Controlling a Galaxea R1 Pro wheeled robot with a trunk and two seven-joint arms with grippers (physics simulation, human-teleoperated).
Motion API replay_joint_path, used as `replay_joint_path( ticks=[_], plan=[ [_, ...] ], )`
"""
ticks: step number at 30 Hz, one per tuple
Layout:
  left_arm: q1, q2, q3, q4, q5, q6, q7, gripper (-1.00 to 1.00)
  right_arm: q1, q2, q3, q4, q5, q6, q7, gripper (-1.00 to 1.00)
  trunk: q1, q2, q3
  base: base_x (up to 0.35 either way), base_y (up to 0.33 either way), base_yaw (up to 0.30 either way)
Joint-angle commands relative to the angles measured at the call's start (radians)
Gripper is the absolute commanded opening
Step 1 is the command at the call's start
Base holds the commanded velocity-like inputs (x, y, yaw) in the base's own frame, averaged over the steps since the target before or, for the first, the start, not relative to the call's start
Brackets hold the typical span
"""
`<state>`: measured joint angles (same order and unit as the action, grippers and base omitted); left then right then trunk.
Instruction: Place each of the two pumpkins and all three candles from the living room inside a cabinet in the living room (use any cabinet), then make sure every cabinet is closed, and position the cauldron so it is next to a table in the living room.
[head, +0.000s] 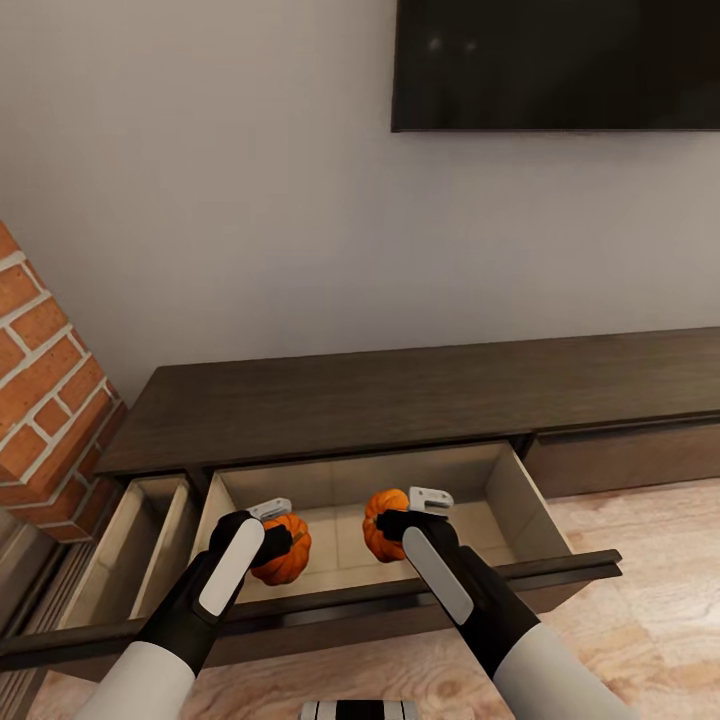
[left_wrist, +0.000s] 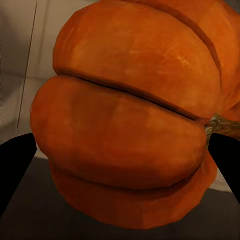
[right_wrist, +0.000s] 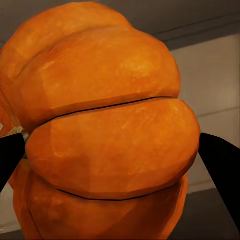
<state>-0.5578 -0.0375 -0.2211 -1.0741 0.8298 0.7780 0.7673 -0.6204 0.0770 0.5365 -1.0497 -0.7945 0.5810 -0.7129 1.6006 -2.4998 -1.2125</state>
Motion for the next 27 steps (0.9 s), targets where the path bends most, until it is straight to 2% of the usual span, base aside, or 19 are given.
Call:
replay_joint_path(
  ticks=[1, 7, 12, 15, 21, 27],
  plan=[
    [-0.001, 0.0, -0.001, -0.001, 0.008, 0.0, 0.012, -1.0, -0.001, 0.001, 0.002, -0.001, -0.006, 0.001, -0.01, -1.0, 0.0, 0.0, -0.001, 0.0, 0.0, 0.0],
    [-0.001, 0.0, -0.001, 0.002, 0.002, -0.002, 0.011, -1.0, -0.001, 0.006, 0.002, 0.001, -0.006, -0.007, -0.008, -1.0, 0.0, 0.0, -0.001, 0.0, 0.0, 0.0],
    [-0.001, -0.002, -0.003, 0.006, 0.002, -0.02, 0.01, -1.0, -0.001, 0.013, 0.002, 0.002, -0.005, -0.009, -0.006, -1.0, 0.002, -0.002, -0.02, 0.0, 0.0, 0.0],
    [-0.001, -0.002, -0.004, 0.005, 0.002, -0.029, 0.01, -1.0, -0.001, 0.017, 0.002, 0.002, -0.005, -0.01, -0.005, -1.0, 0.002, -0.002, -0.02, 0.0, 0.0, 0.0],
    [-0.001, -0.002, -0.006, 0.001, 0.002, -0.036, 0.01, -1.0, -0.001, 0.018, 0.003, 0.001, -0.004, -0.01, -0.003, -1.0, 0.004, -0.003, -0.04, 0.0, 0.0, 0.0],
    [-0.001, -0.001, -0.005, -0.002, 0.002, -0.037, 0.011, -1.0, -0.001, 0.018, 0.031, 0.0, -0.002, -0.011, -0.003, -1.0, 0.005, -0.003, -0.043, 0.0, 0.0, 0.0]
  ],
)
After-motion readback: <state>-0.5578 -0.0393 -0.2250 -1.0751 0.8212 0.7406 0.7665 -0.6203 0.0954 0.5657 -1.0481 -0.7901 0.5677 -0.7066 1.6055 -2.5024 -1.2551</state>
